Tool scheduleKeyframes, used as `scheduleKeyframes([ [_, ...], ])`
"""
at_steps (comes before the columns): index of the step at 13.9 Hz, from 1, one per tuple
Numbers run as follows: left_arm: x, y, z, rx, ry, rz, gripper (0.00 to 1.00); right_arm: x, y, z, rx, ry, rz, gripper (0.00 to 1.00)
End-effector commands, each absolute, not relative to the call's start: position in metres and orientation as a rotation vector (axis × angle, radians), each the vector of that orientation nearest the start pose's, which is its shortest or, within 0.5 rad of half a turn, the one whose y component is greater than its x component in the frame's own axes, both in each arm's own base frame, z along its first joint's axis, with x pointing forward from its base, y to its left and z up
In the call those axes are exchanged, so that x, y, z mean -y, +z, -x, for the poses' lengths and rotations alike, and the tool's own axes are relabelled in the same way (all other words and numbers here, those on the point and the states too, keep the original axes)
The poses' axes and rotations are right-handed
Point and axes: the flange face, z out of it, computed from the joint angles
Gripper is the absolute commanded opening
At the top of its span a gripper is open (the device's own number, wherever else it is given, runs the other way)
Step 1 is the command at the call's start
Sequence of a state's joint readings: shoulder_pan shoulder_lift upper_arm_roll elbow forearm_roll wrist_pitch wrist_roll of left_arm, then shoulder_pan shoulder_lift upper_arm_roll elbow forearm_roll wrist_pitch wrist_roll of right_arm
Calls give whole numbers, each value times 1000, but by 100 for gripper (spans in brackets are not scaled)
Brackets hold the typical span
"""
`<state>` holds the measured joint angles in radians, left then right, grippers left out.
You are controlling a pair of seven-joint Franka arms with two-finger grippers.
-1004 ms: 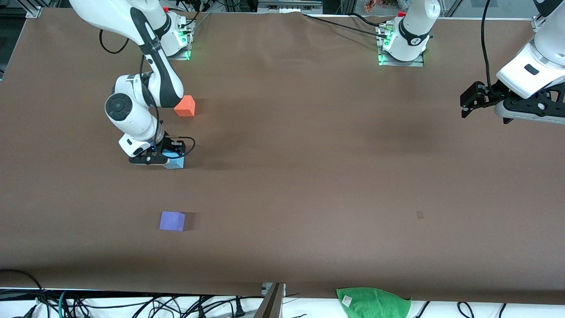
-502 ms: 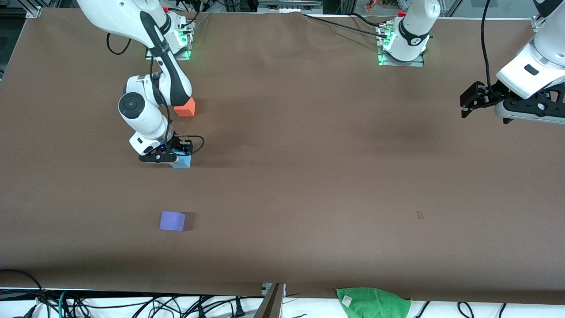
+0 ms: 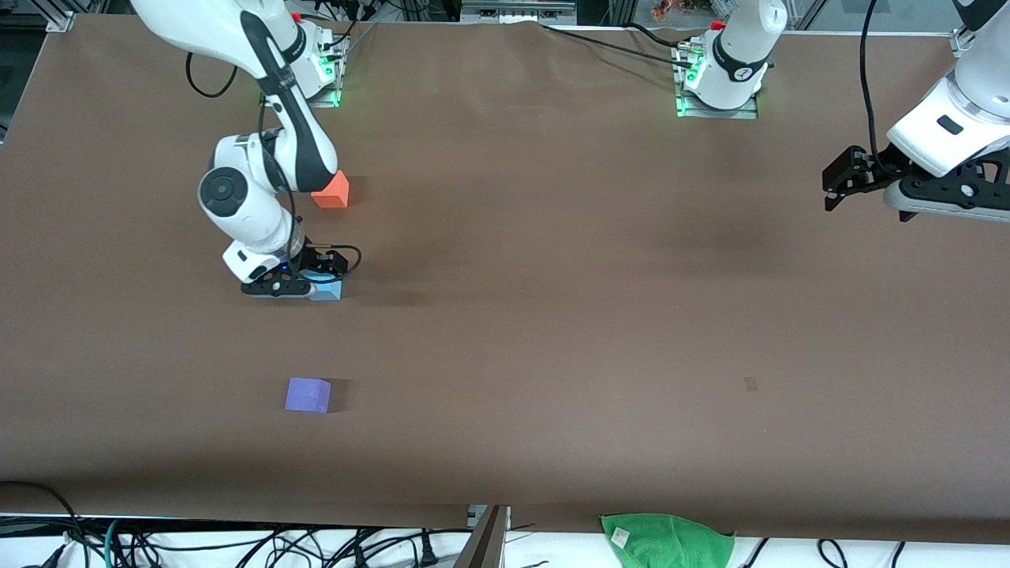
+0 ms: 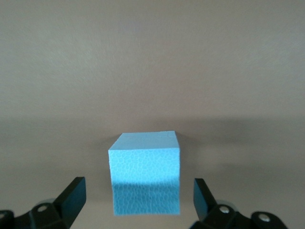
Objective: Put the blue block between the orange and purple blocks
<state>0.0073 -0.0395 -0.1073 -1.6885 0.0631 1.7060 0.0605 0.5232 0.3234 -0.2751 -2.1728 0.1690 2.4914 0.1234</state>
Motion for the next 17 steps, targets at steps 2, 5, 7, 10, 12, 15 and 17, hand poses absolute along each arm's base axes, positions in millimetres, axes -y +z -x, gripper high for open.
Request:
scheduleKeyframes([
  [2, 49, 608, -556, -281, -93, 3043, 100, -118, 315, -569, 155, 53, 3100, 100],
  [5, 49, 608, -556, -281, -93, 3043, 100, -97, 383, -594, 167, 205, 3091, 100],
  [7, 48, 608, -556, -279, -93, 3043, 100, -93, 421, -602, 202, 256, 3136, 100],
  [10, 49, 608, -556, -281, -93, 3043, 100, -79, 469, -608, 207, 271, 3165, 100],
  [12, 49, 608, -556, -281, -93, 3043, 100, -77, 501, -609, 259, 285, 3159, 100],
  [15, 48, 608, -556, -279, -93, 3043, 100, -69, 546, -603, 241, 324, 3153, 100],
  [17, 47, 608, -556, -279, -93, 3043, 100, -70, 558, -596, 224, 386, 3146, 100],
])
